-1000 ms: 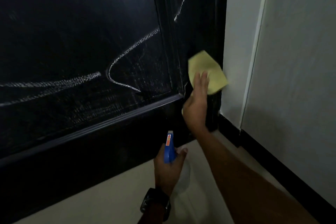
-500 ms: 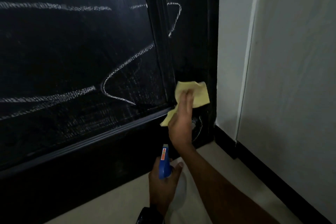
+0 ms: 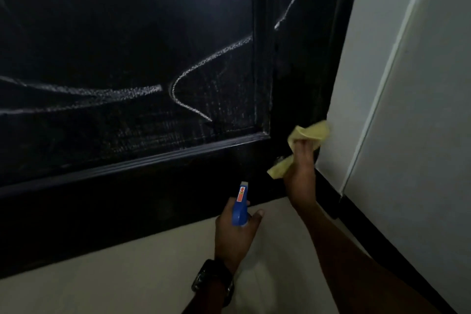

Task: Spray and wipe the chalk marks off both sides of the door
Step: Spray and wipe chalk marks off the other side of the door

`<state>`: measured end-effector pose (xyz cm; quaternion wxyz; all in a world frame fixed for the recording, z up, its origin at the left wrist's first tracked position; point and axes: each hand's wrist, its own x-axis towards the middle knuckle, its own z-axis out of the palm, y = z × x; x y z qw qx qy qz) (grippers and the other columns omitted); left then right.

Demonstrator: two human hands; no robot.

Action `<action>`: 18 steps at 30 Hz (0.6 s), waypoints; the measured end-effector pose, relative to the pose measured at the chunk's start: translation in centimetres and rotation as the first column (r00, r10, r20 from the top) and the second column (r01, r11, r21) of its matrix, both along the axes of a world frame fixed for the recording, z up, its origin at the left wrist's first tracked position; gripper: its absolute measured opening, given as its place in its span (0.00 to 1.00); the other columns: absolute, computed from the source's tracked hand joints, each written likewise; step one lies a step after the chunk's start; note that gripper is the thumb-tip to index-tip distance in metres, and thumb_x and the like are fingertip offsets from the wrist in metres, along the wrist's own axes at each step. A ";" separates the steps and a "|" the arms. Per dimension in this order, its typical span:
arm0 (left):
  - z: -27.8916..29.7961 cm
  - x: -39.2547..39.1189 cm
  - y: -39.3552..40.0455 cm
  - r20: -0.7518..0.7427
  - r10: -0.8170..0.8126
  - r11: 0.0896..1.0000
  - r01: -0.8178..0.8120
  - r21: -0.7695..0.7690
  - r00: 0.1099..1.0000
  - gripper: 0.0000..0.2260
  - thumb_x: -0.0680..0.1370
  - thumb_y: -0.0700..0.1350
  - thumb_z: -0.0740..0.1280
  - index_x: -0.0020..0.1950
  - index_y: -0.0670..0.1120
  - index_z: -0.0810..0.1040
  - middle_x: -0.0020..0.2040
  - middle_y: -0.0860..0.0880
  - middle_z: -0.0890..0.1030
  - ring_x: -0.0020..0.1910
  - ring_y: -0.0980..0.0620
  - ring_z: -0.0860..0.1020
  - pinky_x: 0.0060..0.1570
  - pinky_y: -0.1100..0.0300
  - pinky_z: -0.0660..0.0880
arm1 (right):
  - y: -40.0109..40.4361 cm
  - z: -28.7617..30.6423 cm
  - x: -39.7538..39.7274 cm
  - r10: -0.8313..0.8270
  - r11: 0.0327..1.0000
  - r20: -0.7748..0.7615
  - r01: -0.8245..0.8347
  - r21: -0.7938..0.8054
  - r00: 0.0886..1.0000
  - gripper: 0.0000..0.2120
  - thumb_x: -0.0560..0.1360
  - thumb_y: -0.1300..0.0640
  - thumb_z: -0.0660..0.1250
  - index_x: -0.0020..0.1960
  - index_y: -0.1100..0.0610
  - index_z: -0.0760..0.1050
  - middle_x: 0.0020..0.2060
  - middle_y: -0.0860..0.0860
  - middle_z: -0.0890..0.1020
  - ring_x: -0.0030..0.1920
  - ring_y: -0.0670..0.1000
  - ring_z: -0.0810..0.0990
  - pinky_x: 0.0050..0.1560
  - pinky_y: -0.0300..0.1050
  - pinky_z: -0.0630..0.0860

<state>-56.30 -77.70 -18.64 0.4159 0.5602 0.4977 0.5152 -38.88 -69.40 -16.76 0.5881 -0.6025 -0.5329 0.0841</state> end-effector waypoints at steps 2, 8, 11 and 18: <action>-0.3 -0.1 0.2 -0.014 0.003 1.000 -0.003 0.001 1.000 0.11 0.72 0.46 0.77 0.50 0.52 0.77 0.35 0.49 0.78 0.33 0.57 0.76 0.36 0.62 0.76 | -0.6 -1.2 0.7 -0.024 0.999 -0.077 0.021 -0.041 0.997 0.35 0.77 0.71 0.51 0.81 0.50 0.56 0.79 0.52 0.60 0.77 0.52 0.63 0.79 0.45 0.55; -0.8 -0.1 0.3 -0.013 0.016 1.000 -0.016 0.004 1.000 0.11 0.72 0.47 0.77 0.50 0.51 0.77 0.36 0.45 0.79 0.35 0.47 0.78 0.38 0.54 0.79 | 0.0 1.2 -1.2 -0.160 0.986 -0.265 0.141 -0.090 0.951 0.38 0.75 0.77 0.55 0.82 0.58 0.52 0.73 0.49 0.64 0.63 0.42 0.66 0.62 0.22 0.55; -0.9 0.1 0.3 0.008 0.027 1.000 -0.027 -0.007 1.000 0.11 0.72 0.48 0.77 0.49 0.52 0.77 0.35 0.44 0.79 0.34 0.46 0.78 0.37 0.55 0.78 | -1.4 -1.8 -2.8 -0.150 0.959 -0.297 0.066 -0.275 0.943 0.34 0.78 0.72 0.57 0.81 0.59 0.50 0.79 0.59 0.59 0.76 0.60 0.62 0.74 0.47 0.61; -1.0 -0.1 0.4 -0.003 -0.011 1.000 0.011 -0.006 1.000 0.12 0.73 0.46 0.76 0.51 0.53 0.76 0.36 0.48 0.79 0.33 0.58 0.78 0.35 0.65 0.77 | 3.0 -0.6 -3.8 -0.340 0.935 -0.562 0.208 -0.287 0.754 0.34 0.72 0.69 0.66 0.76 0.65 0.60 0.73 0.62 0.69 0.73 0.63 0.68 0.75 0.60 0.62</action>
